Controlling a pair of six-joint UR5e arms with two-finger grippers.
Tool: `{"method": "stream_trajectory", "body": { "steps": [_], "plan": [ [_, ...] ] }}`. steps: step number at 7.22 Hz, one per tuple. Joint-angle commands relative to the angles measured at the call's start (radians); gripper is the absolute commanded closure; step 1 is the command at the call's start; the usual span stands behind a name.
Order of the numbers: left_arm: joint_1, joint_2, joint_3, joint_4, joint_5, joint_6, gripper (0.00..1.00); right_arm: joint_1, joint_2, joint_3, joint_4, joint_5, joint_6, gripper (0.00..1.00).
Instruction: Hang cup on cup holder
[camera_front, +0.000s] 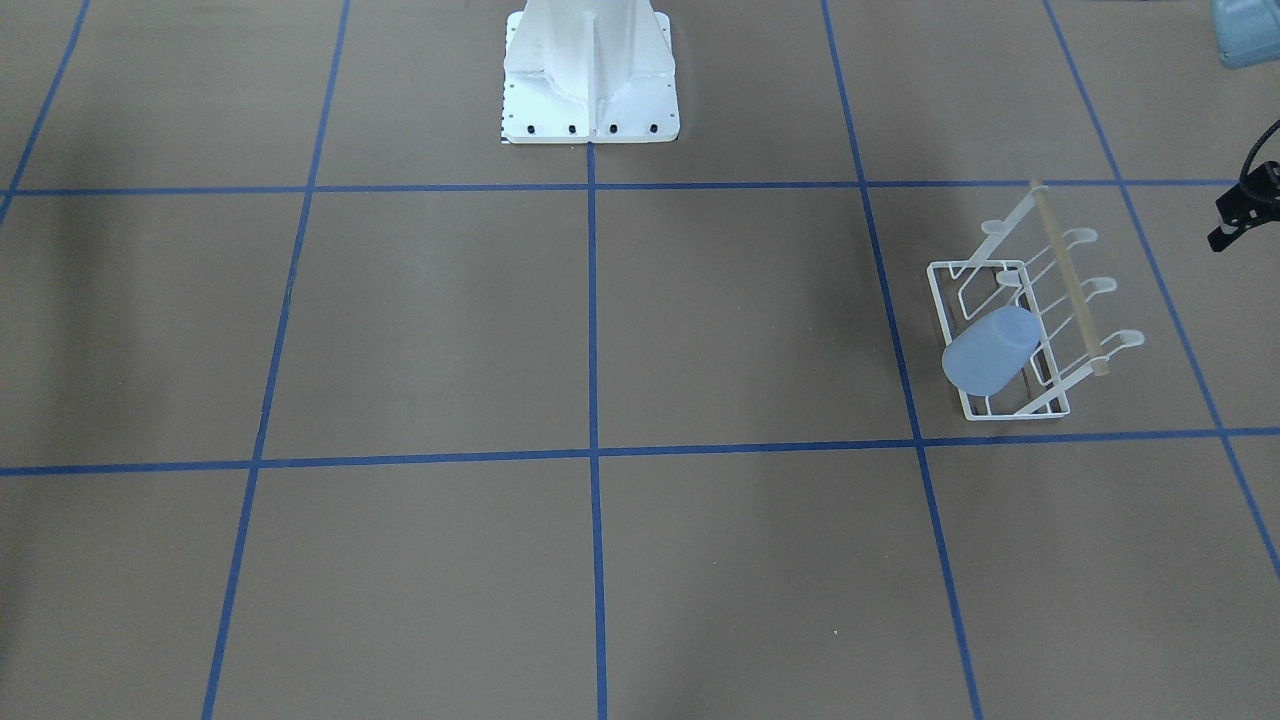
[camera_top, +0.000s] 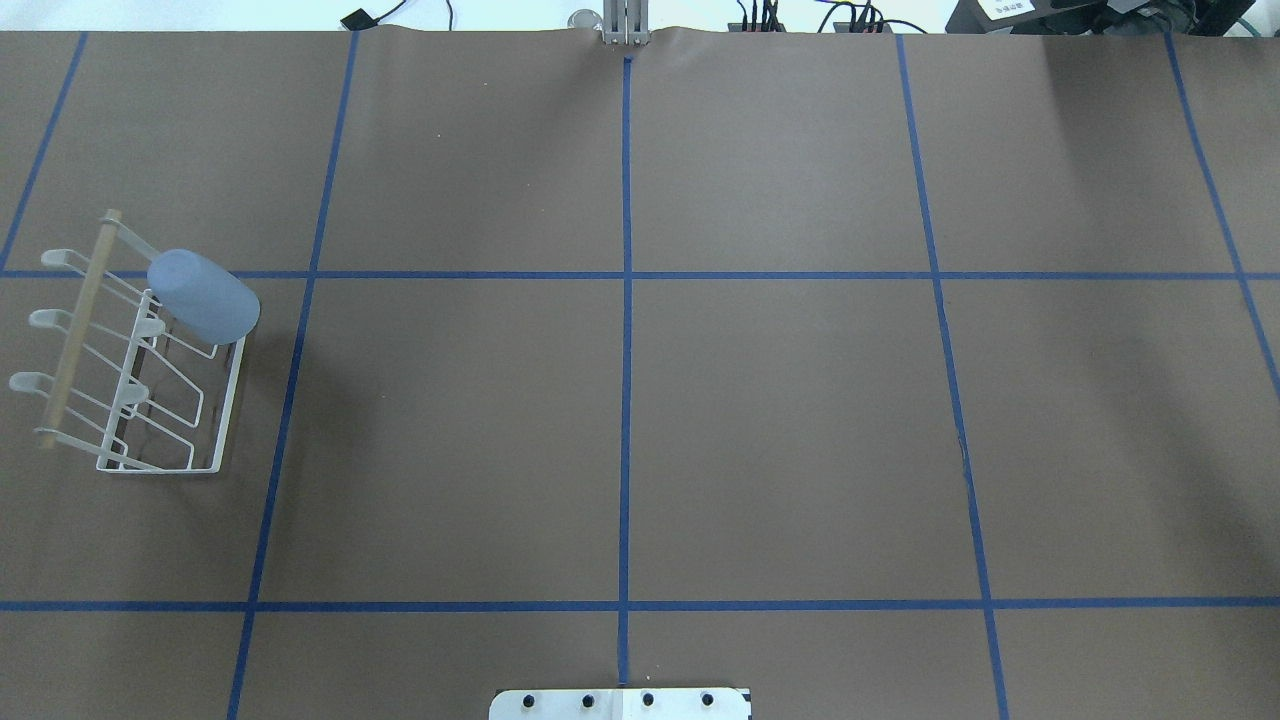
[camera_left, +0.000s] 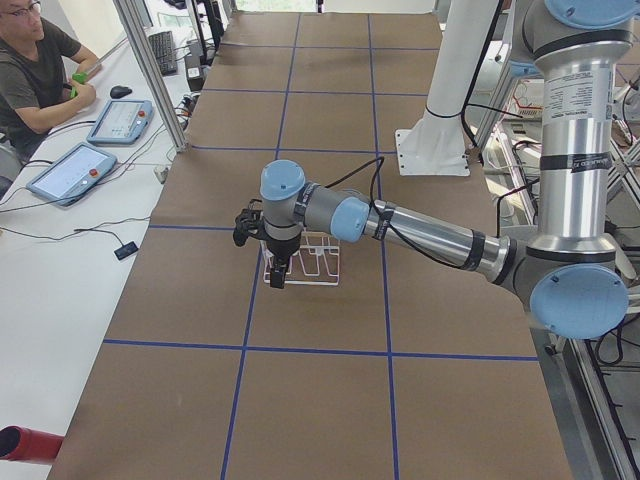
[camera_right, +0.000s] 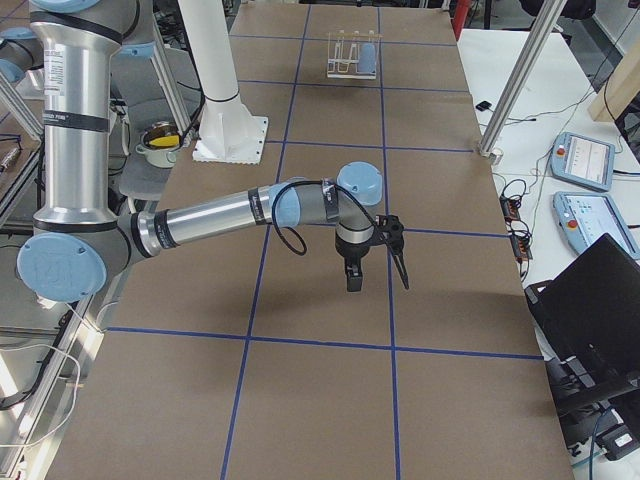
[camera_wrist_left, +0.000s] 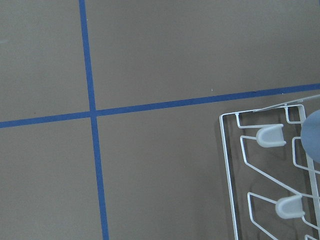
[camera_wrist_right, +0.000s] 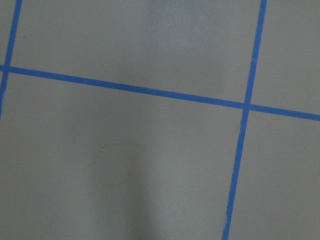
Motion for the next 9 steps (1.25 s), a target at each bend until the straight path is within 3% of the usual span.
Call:
{"method": "stream_trajectory", "body": {
  "steps": [1,3,5,7,9],
  "plan": [
    [0.000,0.003,-0.002,0.003,0.049,-0.005,0.02,0.000,-0.002,-0.004,0.001,-0.001,0.002,0.00],
    [0.001,0.011,0.007,0.009,0.029,-0.013,0.02,-0.002,-0.001,-0.007,0.001,0.005,0.004,0.00],
    [0.000,0.006,0.000,-0.004,-0.013,-0.200,0.02,-0.002,0.001,-0.002,0.001,0.004,0.004,0.00],
    [0.000,0.046,0.001,-0.116,0.006,-0.208,0.02,-0.002,0.005,-0.002,0.001,0.000,0.002,0.00],
    [0.001,0.036,0.029,-0.118,-0.084,-0.206,0.02,-0.002,0.009,-0.004,0.001,-0.001,0.002,0.00]
  ]
}}
